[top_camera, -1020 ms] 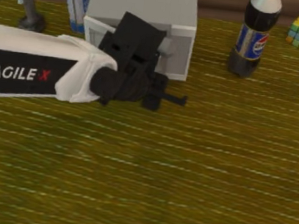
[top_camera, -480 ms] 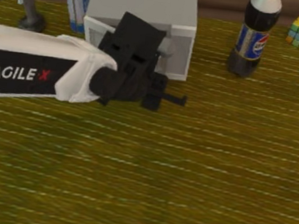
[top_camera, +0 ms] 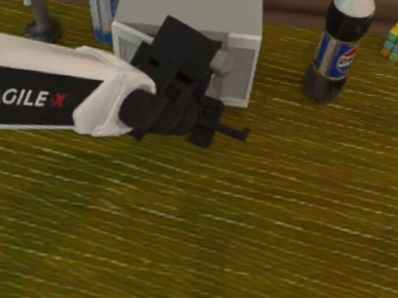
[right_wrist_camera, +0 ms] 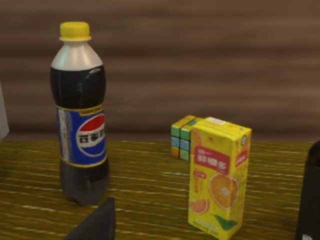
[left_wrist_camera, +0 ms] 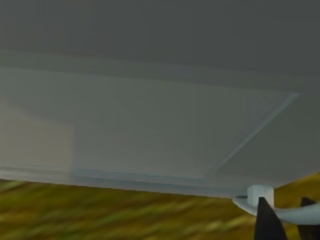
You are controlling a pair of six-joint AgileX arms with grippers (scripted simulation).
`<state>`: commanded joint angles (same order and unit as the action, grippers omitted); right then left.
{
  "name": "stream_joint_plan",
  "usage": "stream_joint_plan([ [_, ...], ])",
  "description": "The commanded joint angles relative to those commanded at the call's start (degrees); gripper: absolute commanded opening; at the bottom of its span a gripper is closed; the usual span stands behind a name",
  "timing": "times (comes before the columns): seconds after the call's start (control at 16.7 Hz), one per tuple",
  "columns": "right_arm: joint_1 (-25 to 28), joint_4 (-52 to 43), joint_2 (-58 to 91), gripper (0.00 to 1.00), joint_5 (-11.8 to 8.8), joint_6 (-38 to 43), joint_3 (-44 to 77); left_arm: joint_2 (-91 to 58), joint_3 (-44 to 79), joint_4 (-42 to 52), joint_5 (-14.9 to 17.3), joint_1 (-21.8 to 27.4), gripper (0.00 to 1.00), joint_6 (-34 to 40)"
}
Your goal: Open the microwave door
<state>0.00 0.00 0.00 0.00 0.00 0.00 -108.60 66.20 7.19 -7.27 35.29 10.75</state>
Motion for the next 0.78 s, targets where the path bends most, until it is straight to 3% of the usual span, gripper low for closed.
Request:
stream_joint_plan([
  [0.78,0.0,0.0,0.0,1.00,0.0,0.0,0.0,1.3,-1.8,-0.8,1.9,-0.7,0.00,-2.3],
])
